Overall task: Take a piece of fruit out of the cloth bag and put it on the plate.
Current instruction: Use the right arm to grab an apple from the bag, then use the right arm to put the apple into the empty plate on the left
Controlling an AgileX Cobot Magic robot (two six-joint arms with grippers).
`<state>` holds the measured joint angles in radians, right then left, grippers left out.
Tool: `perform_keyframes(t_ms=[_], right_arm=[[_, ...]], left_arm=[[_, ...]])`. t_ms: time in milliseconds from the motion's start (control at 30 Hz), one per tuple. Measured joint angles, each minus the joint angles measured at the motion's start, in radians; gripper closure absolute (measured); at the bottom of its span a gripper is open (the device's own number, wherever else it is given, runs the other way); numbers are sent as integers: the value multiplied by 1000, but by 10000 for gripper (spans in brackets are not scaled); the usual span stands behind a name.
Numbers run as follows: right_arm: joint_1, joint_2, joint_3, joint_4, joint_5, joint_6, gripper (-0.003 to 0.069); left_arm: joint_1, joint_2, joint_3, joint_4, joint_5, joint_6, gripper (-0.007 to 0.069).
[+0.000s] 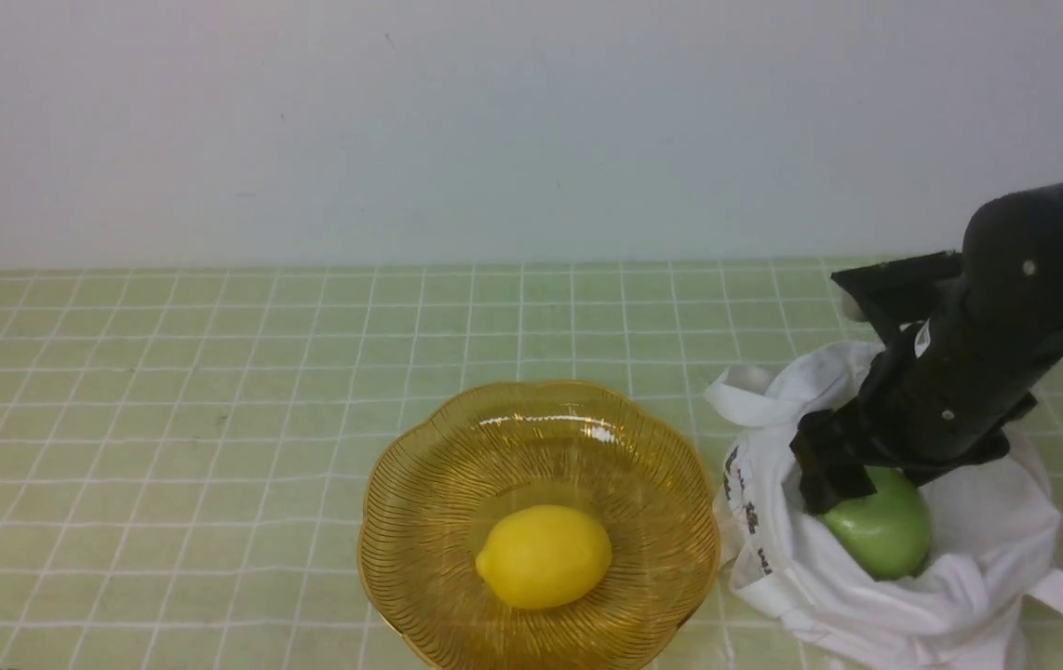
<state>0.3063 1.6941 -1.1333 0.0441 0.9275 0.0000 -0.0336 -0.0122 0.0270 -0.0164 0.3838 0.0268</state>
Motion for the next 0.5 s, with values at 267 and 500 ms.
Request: perform_keyframes(t_ms=[267,500], right_arm=[[0,-105,0,-68,37,40,74],[0,-230,2,-66,58,44,74]], left_arm=[[0,0,0,0,0,0,632],[0,0,0,0,0,0,632]])
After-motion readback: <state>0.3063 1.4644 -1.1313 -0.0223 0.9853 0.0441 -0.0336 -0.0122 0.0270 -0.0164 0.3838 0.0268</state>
